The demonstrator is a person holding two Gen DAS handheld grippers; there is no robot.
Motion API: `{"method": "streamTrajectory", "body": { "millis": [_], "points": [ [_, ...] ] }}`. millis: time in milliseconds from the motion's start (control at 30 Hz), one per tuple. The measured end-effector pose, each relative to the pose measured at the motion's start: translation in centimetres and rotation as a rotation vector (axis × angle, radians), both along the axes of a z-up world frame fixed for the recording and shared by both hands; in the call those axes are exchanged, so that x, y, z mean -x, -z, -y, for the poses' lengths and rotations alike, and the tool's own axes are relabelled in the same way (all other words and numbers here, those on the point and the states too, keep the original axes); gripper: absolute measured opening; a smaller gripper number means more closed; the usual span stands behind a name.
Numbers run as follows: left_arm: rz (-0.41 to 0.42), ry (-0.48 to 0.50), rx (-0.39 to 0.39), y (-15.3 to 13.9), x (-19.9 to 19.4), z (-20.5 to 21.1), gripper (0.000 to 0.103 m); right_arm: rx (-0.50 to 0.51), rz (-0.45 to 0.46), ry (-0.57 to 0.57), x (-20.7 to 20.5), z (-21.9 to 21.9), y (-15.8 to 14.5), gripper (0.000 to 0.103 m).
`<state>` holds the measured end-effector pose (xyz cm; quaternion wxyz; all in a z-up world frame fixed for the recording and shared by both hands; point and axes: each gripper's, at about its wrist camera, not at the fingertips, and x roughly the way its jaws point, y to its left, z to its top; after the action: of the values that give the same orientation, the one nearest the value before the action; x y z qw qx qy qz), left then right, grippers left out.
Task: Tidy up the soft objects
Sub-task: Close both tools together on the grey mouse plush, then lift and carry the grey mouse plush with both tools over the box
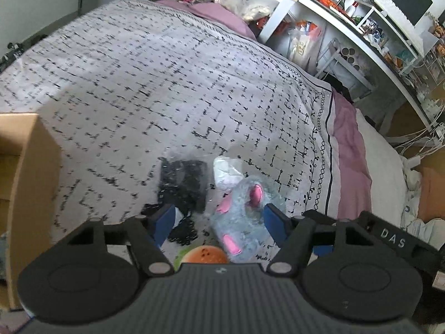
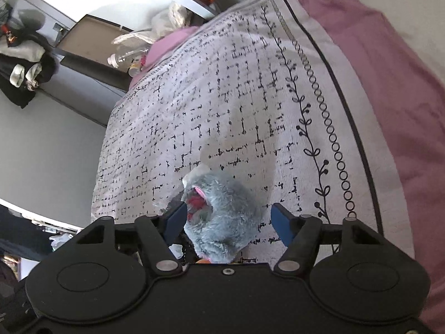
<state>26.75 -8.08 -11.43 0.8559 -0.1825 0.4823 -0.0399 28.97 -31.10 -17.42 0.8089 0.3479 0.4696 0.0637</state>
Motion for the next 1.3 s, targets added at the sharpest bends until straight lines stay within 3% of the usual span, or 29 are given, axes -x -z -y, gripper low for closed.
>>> {"method": "streamTrajectory", "body": {
  "millis": [267,533,633,700,800,1100,1300],
  "points": [
    [-0.051,0.021,0.043,2.9,-2.5,1.2,0.055,-0.07,-0.057,0.003,-1.5,0.2,2.4,0.059],
    [-0.087,0.015,0.077,5.0,-3.9,1.5,0.04,-0.077,-0.103,-0.006,-2.5,-0.2,3.9,0.052],
    [-0.102,0.012,0.109,5.7,-4.1,1.5,0.027,-0.077,-0.12,-0.017,-3.0,-0.8,4.6,0.036],
    [-0.1,0.002,0.119,5.8,-4.0,1.5,0.025,-0.097,-0.116,-0.024,-3.1,-0.8,4.7,0.026],
    [-0.085,0.006,0.122,5.6,-3.7,1.6,0.025,-0.064,-0.087,-0.034,-2.9,-1.1,4.0,0.023],
    [-0.04,0.037,0.13,3.4,-2.5,2.0,0.023,-0.009,-0.015,-0.021,-1.1,-0.9,1.3,0.022],
    [-0.027,0.054,0.128,1.5,-1.5,1.8,0.022,-0.035,-0.008,0.01,0.5,-0.7,-0.2,0.021]
  ]
}}
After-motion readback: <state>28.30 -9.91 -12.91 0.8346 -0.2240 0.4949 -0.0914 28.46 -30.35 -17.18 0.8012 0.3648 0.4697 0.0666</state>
